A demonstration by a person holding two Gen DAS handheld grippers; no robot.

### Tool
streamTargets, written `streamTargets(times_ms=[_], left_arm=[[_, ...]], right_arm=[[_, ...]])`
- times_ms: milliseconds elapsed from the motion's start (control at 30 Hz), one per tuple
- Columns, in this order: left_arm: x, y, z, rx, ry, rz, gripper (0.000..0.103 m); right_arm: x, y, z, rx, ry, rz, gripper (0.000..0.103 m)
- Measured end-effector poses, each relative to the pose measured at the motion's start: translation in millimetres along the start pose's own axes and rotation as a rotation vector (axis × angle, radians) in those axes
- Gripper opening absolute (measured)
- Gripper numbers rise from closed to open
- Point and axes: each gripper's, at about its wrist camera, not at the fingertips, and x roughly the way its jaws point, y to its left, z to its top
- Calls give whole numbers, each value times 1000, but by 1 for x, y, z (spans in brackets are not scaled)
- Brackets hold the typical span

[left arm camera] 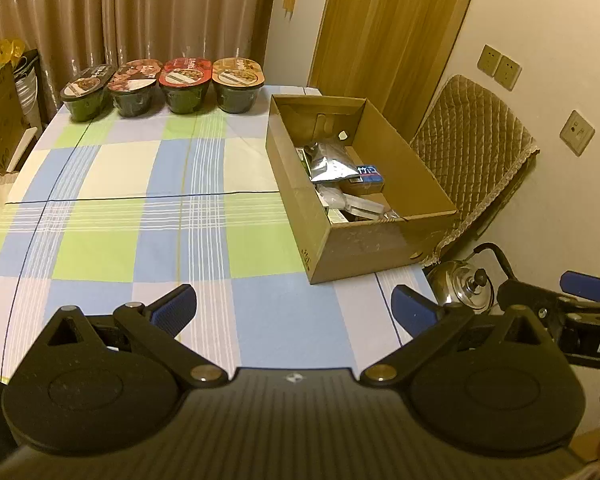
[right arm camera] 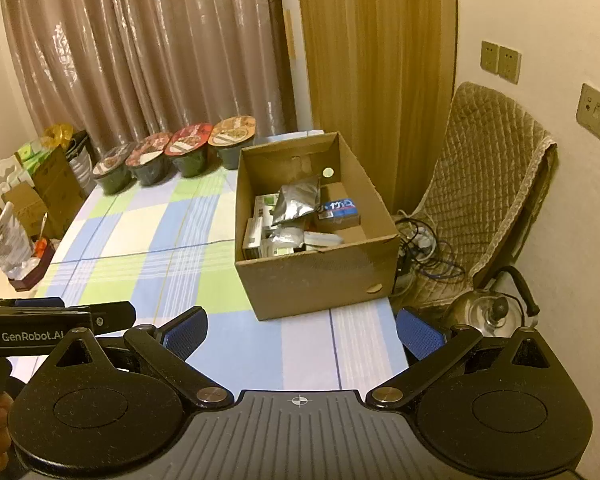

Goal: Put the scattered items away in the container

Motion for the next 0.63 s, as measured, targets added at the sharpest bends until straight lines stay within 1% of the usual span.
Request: streamTargets(times_ms=[400, 633], left_arm=[[7, 3, -3, -8, 14, -5, 102], [4, 3, -3, 0, -14, -24, 102]], right_arm=[[6, 3, -1, -3, 16, 2, 103], [8, 6, -4, -7, 25, 3, 103]])
